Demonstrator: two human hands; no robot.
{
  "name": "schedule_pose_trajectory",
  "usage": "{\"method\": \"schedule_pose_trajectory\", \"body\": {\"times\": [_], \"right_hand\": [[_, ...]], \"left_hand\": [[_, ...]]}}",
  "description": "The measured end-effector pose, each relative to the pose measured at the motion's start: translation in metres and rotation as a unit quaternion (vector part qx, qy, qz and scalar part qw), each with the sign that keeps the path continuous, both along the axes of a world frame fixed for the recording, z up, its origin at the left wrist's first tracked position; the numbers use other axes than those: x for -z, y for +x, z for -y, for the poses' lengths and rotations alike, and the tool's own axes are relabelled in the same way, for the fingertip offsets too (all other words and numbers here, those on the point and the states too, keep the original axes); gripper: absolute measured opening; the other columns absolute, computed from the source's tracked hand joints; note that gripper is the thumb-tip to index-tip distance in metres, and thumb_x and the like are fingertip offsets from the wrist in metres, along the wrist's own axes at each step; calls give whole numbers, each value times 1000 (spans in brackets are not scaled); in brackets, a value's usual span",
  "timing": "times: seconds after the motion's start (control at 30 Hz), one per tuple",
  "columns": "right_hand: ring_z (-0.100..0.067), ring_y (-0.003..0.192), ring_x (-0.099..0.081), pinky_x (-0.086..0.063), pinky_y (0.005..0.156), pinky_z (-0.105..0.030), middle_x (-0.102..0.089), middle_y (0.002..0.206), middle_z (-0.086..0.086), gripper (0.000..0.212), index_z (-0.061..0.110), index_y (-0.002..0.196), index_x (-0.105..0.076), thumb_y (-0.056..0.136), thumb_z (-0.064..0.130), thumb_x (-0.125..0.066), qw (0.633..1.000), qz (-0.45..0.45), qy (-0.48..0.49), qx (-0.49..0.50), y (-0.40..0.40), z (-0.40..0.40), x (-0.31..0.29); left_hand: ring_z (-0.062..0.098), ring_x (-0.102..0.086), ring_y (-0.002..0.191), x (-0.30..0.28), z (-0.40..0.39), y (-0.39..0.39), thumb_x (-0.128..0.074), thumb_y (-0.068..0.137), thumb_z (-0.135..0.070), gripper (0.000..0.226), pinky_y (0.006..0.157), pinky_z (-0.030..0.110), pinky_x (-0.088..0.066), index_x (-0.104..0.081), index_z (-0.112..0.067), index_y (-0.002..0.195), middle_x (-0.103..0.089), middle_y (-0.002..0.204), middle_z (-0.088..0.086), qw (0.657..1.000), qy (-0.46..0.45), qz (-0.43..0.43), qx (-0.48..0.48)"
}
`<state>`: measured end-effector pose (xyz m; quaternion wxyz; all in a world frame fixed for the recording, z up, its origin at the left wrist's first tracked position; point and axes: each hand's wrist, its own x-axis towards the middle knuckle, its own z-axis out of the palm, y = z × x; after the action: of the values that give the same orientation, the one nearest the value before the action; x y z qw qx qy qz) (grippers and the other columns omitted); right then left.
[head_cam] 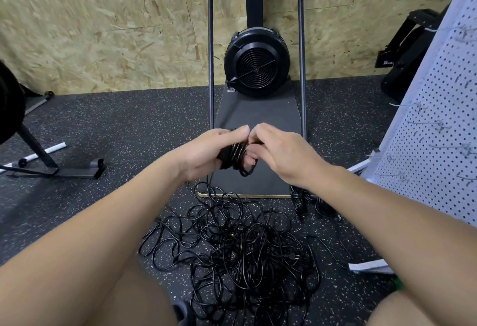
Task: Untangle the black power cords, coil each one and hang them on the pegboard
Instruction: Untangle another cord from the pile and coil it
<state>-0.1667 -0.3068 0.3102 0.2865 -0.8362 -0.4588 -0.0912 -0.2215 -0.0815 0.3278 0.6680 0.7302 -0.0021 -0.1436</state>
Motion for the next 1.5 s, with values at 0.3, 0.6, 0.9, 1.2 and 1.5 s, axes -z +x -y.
{"method": "schedule_pose_trajectory", "body": {"times": [0.3, 0.6, 0.9, 1.2, 1.5], "right_hand": [[-22, 147, -43, -37, 123, -45, -52, 153, 1, 48, 17, 148, -51, 112, 49, -52, 998, 51, -23, -36, -5, -14, 2], [-19, 97, -63, -51, 87, -48, -69, 104, 10, 45, 28, 111, -63, 107, 66, -39, 996, -69, 31, 49, 10, -8, 10], [-13, 57, -62, -45, 62, -33, -70, 63, -6, 44, 26, 77, -60, 115, 46, -49, 963, -188, 162, 104, 17, -4, 3], [-16, 53, -67, -57, 48, -38, -72, 88, -5, 35, 21, 100, -62, 106, 55, -59, 970, -238, 29, 48, 6, 7, -8], [-23, 40, -64, -53, 43, -44, -72, 78, -3, 40, 16, 93, -62, 115, 46, -47, 974, -188, 74, 99, 3, -1, -7]], "left_hand": [[21, -53, 67, -4, -1, -11, -70, 92, 6, 26, 83, 30, -57, -66, -13, 75, -53, 60, 4, 989, -16, -45, 143], [26, -69, 104, 6, 2, -9, -85, 88, 4, 46, 103, 43, -54, -65, 6, 129, -73, 109, 17, 1000, 9, -16, -1], [28, -82, 85, 31, 56, -4, -62, 106, -4, 20, 87, 44, -63, -57, -3, 125, -73, 102, 9, 959, 59, 160, -226], [20, -67, 64, 16, 38, -1, -72, 102, -8, 22, 68, 40, -59, -61, -10, 121, -70, 78, -5, 960, 179, 179, -121], [26, -72, 100, 22, 41, -1, -81, 90, 6, 49, 99, 54, -63, -63, -15, 131, -71, 124, 24, 972, 34, 169, -162]]}}
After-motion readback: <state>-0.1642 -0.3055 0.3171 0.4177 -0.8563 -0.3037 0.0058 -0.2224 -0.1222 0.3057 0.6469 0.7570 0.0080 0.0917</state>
